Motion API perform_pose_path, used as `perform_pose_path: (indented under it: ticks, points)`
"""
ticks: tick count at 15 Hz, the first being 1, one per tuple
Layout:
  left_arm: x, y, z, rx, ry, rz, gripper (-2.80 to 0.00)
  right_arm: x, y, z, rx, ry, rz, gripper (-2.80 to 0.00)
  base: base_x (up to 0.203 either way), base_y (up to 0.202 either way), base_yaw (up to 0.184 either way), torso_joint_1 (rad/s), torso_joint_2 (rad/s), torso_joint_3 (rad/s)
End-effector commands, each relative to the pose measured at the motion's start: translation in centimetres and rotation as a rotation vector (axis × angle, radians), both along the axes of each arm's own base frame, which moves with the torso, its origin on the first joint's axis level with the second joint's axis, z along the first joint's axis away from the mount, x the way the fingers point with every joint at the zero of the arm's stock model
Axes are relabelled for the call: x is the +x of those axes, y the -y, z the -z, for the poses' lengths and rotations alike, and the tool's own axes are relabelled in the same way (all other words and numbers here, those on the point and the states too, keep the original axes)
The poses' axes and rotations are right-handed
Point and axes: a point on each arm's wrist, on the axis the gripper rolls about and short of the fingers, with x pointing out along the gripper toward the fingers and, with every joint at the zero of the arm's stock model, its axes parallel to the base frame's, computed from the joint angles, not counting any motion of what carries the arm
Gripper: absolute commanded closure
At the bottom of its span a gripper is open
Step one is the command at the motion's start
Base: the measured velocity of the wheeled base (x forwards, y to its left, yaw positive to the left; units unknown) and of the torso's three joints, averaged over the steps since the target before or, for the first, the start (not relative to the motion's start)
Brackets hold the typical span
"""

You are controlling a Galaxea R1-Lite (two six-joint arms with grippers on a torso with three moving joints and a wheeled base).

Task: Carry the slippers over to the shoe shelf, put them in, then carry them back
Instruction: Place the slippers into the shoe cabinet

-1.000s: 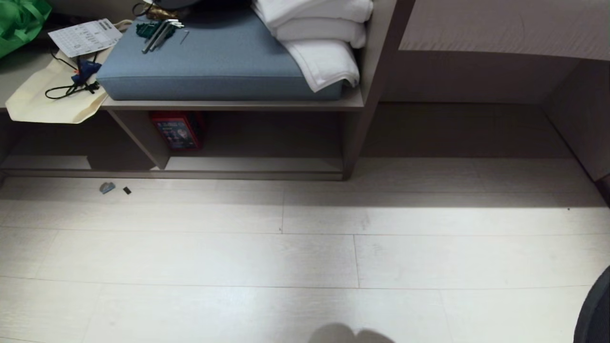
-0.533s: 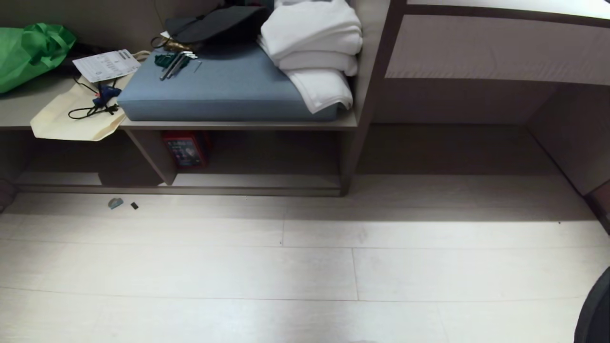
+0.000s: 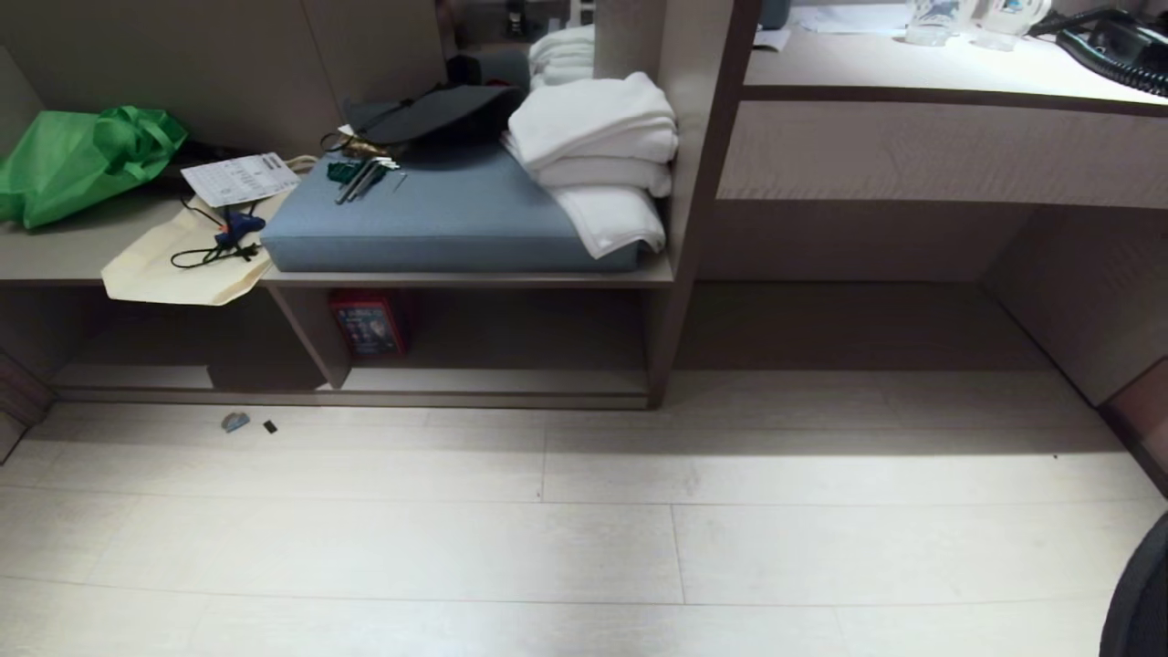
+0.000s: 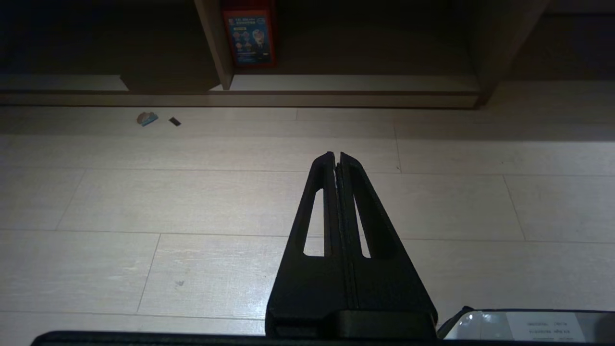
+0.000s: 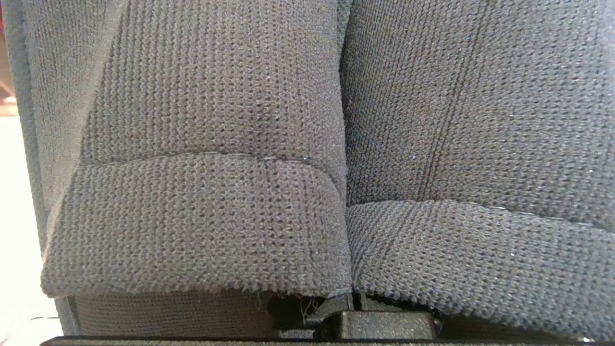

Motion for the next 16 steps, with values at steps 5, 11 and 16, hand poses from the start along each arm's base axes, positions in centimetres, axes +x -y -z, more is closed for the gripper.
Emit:
perform_pose_path:
  ticks: [5,11,16]
  points:
    - [0.01,0.00,0.00,-0.002,-0.001,-0.001,0.00,-0.01,0.00,0.01,0.000,0.002,0.001,0.00,0.000,0.000,0.000,0.001,0.00,0.205]
    - [0.01,0.00,0.00,0.000,-0.001,-0.001,0.00,0.00,0.00,0.05,0.000,0.000,0.001,0.00,0.000,0.000,0.000,0.003,0.00,0.200]
    - [0.01,0.00,0.00,0.000,-0.001,-0.001,0.00,-0.01,0.00,0.02,0.000,0.001,0.000,0.00,0.000,0.000,0.000,0.003,0.00,0.190]
